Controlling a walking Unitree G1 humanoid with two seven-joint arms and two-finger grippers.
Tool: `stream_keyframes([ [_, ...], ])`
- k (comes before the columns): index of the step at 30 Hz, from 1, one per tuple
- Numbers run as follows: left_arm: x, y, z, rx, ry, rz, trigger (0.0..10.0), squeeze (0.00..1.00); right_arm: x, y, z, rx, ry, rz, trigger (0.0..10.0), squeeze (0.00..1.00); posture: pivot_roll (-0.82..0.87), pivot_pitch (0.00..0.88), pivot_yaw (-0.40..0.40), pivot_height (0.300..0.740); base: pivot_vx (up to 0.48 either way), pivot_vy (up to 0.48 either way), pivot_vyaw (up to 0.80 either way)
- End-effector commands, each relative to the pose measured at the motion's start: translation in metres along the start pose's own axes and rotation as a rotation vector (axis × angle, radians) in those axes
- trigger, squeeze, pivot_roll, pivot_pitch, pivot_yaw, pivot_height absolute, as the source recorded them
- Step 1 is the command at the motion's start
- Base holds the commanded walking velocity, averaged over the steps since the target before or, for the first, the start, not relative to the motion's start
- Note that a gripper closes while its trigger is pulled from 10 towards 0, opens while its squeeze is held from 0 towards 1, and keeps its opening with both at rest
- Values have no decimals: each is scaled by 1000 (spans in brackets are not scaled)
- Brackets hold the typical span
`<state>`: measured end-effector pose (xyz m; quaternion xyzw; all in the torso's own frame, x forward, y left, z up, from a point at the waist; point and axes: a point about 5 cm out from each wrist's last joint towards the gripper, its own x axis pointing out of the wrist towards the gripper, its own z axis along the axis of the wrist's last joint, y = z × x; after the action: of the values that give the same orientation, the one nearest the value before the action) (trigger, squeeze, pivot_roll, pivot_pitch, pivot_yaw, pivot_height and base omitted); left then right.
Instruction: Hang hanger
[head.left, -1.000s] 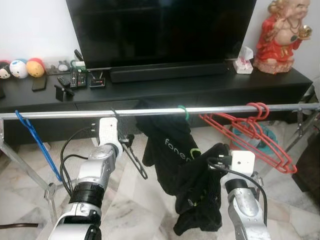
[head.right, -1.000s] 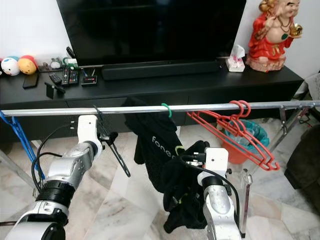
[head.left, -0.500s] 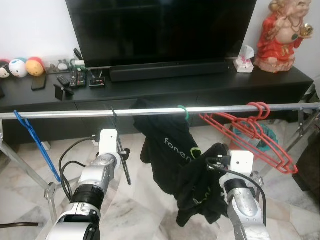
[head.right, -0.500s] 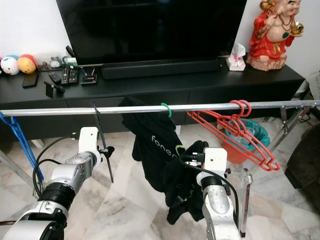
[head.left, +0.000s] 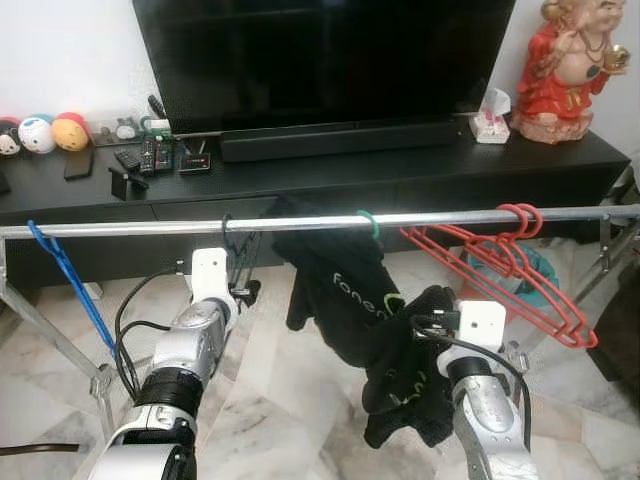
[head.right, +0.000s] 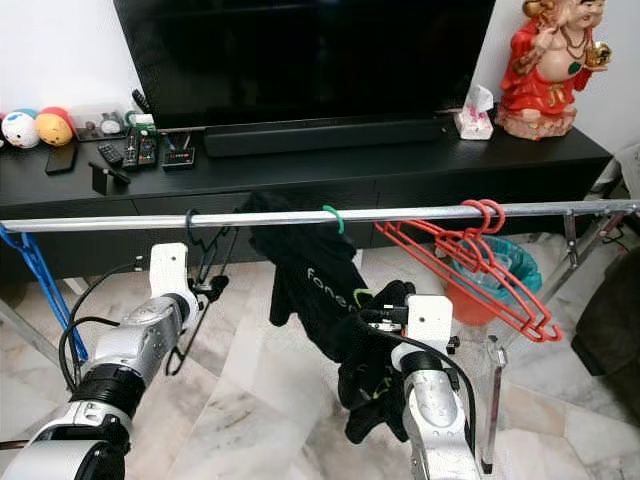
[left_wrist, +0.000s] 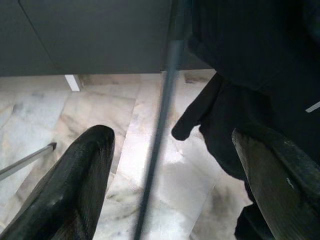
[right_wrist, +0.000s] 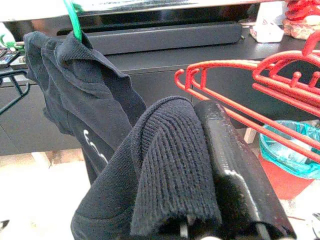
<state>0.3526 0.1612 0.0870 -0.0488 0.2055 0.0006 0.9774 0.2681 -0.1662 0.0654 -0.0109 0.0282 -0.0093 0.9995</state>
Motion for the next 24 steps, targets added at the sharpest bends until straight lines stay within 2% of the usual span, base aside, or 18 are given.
stream_keyframes([
  [1, 2, 1, 0, 5, 1, 1, 3333, 0, 2, 2, 6, -6, -32, 5, 10000, 0, 41, 0, 33, 740, 0, 0, 0],
  [3, 2, 1, -1, 6, 2, 3, 3333, 0, 2, 1, 6, -6, -32, 4, 10000, 0, 41, 0, 34, 740, 0, 0, 0],
  [4, 2, 2, -1, 4, 1, 4, 0, 0, 2, 1, 6, -5, -32, 4, 10000, 0, 41, 0, 34, 740, 0, 0, 0],
  [24, 3, 2, 2, 1, -42, 13, 0, 0, 3, 3, 5, -3, -29, 7, 10000, 0, 43, 0, 36, 740, 0, 0, 0],
])
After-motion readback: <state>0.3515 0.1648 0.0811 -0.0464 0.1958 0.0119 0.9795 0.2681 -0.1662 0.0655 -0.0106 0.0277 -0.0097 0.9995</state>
